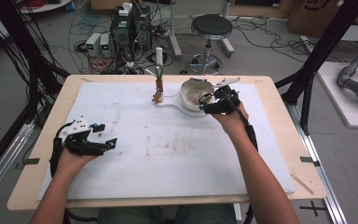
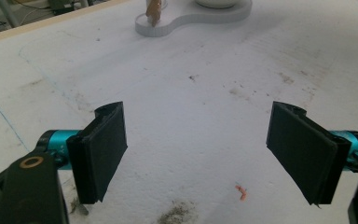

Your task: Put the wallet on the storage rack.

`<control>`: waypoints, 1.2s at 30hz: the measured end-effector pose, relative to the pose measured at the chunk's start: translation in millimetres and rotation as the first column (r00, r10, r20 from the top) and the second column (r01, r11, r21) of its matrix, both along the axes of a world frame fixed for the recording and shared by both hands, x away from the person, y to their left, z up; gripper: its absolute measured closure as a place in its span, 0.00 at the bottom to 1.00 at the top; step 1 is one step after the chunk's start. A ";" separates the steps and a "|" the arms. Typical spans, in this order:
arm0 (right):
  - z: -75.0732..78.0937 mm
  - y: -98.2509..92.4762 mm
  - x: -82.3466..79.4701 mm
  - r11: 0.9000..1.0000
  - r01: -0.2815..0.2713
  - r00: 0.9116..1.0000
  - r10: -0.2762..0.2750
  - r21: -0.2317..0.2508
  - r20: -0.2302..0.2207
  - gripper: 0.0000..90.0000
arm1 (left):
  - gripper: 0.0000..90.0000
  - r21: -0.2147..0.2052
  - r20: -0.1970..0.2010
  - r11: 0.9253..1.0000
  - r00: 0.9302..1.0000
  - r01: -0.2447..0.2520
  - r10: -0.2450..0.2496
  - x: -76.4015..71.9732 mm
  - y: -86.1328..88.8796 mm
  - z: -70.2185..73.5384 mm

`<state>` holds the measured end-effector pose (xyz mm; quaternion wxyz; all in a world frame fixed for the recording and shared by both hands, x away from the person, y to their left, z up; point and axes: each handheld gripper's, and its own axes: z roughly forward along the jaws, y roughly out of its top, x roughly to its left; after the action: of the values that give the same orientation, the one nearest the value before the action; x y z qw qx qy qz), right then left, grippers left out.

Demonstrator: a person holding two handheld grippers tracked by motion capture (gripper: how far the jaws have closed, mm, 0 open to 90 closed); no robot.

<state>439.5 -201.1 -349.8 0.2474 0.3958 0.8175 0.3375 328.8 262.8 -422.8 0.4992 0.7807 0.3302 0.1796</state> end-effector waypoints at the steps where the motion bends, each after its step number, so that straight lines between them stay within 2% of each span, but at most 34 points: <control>1: -0.7 -2.8 -4.2 1.000 -0.003 1.000 0.003 0.012 0.001 0.23 | 0.22 0.003 0.001 1.000 1.000 0.003 -0.003 0.1 0.1 0.1; 7: -7.7 -21.8 -29.5 0.997 -0.034 0.999 0.033 0.073 0.022 0.23 | 0.22 0.006 0.003 1.000 1.000 -0.001 0.001 -0.1 -0.7 -0.1; 17: -26.4 -42.0 -65.9 0.984 -0.058 0.997 0.049 0.171 0.058 0.22 | 0.22 0.007 0.004 1.000 1.000 0.012 -0.012 0.2 -5.1 -1.8; 25: -36.7 -46.7 -84.4 0.974 -0.086 0.992 0.064 0.211 0.108 0.22 | 0.21 0.001 0.004 1.000 1.000 0.014 -0.014 -0.1 -7.8 -4.0; 28: -40.9 -49.2 -90.5 0.969 -0.095 0.990 0.068 0.226 0.126 0.22 | 0.21 -0.017 0.008 1.000 1.000 0.017 -0.017 -0.8 -10.2 -4.5; 36: -53.6 -61.9 -95.7 0.968 -0.079 0.992 0.054 0.238 0.111 0.22 | 0.21 -0.028 0.019 1.000 1.000 0.012 -0.011 -0.4 -9.0 -2.7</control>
<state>343.7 -263.0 -403.4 0.2280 0.3773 0.7689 0.4630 328.4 253.8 -425.4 0.5142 0.7737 0.3236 0.1793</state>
